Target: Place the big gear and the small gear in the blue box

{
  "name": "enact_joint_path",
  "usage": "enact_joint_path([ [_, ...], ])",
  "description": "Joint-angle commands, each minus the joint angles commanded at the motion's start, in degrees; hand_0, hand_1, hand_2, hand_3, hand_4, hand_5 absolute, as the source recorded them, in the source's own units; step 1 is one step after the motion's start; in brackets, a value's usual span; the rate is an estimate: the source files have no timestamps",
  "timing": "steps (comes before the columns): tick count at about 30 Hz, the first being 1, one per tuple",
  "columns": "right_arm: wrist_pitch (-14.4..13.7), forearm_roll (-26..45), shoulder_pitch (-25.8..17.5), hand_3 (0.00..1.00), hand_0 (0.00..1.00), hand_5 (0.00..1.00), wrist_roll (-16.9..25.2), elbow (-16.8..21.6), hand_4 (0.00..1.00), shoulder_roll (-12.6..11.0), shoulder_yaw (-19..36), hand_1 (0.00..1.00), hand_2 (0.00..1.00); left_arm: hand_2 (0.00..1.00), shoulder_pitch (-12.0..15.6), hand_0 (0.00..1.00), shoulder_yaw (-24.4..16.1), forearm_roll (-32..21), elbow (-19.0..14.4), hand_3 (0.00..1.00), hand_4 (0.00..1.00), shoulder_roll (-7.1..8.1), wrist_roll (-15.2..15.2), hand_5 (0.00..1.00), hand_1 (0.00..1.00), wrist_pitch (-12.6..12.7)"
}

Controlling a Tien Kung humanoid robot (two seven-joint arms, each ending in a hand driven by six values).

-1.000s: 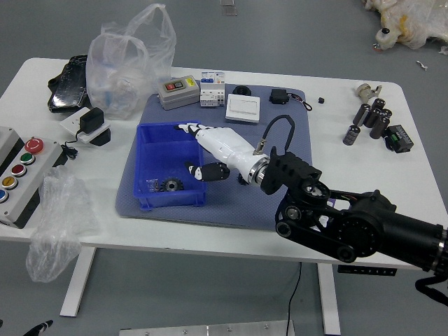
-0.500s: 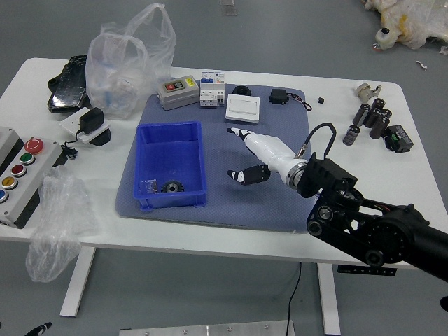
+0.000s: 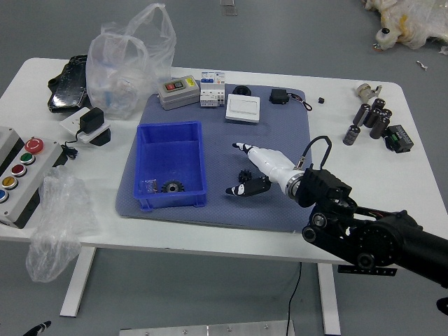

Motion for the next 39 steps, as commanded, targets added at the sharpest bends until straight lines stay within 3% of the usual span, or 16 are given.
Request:
enact_joint_path([
  [2,-0.88,-0.11,-0.01,0.874,0.751,0.158,0.03,-0.56,0.678,0.22,-0.40,0.739,0.650,0.911,-0.02,0.925,0.18,-0.22,0.03,0.860,0.998,-0.02,-0.22,0.998,0.921,0.00],
  [3,-1.35,-0.23,-0.01,0.685,0.703,0.002,0.04,-0.75,0.441,0.30,-0.60,0.619,0.448,0.911,-0.02,0.923,0.25,-0.30,0.05,0.857,0.998,-0.02,-0.31,0.998,0.918,0.01],
  [24,-2.25,-0.65,0.10,0.690,0.692,0.002,0.08,-1.09,0.384,0.27,-1.22,0.610,0.411,0.904,-0.20,0.918,1.49,-1.42,0.31,0.854,0.998,-0.01,-1.79,0.998,0.909,0.39],
  [39,-6.32,-0.64,1.50,0.691,0.694,0.002,2.30,-1.19,0.386,0.08,2.51,0.606,0.414,0.899,-0.13,0.910,1.82,-1.40,0.36,0.850,0.998,-0.07,-2.58,0.998,0.904,0.79],
])
